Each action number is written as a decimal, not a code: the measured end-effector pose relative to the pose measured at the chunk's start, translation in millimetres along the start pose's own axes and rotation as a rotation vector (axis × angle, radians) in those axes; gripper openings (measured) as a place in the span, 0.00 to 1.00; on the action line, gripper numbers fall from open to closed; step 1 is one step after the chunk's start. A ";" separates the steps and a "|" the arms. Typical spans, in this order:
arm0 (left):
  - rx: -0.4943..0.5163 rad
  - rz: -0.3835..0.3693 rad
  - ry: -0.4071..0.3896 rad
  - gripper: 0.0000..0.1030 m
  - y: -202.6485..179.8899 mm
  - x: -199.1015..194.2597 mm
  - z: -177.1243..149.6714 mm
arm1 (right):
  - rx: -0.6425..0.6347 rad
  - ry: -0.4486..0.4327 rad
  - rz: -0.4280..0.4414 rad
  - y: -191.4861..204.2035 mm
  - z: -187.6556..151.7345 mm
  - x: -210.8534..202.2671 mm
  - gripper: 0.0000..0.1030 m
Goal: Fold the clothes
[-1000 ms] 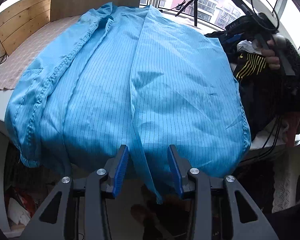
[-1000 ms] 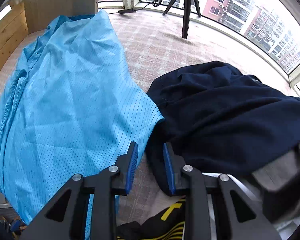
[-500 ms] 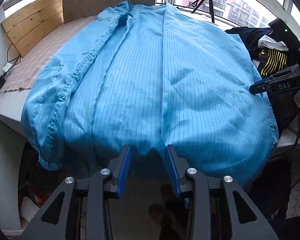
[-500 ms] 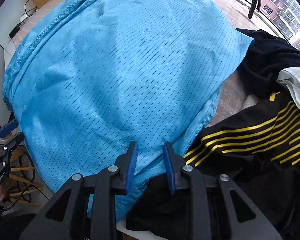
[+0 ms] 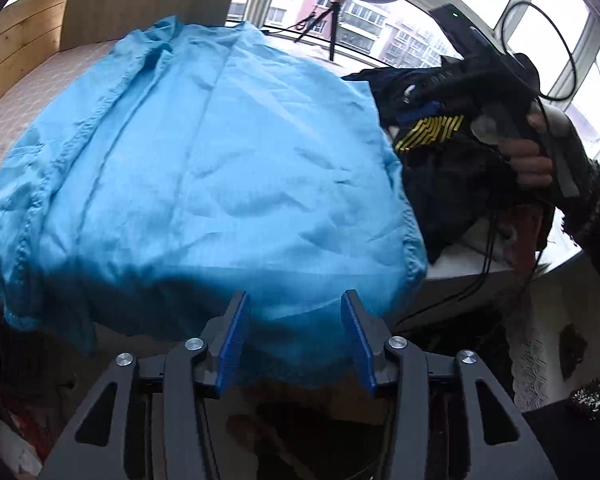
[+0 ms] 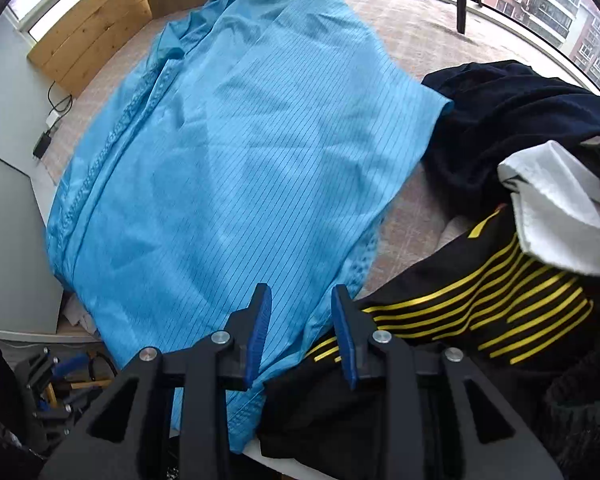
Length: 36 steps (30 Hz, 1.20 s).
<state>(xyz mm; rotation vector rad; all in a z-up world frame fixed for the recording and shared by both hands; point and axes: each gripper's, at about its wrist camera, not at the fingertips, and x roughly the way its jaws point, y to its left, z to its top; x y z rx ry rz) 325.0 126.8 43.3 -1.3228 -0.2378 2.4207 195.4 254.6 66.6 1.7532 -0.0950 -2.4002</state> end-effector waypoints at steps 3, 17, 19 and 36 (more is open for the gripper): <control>0.130 -0.033 0.027 0.48 -47.4 25.8 4.1 | 0.070 -0.034 0.001 -24.4 28.2 -4.5 0.54; 0.222 -0.001 0.022 0.02 -70.3 54.1 12.2 | 0.269 0.012 0.062 -87.1 108.7 63.4 0.54; 0.147 -0.060 -0.014 0.02 -56.7 38.9 15.2 | 0.280 0.005 0.090 -90.0 106.5 63.6 0.54; 0.105 -0.060 -0.010 0.02 -31.6 17.2 17.5 | 0.315 -0.076 0.333 -80.9 106.3 55.3 0.34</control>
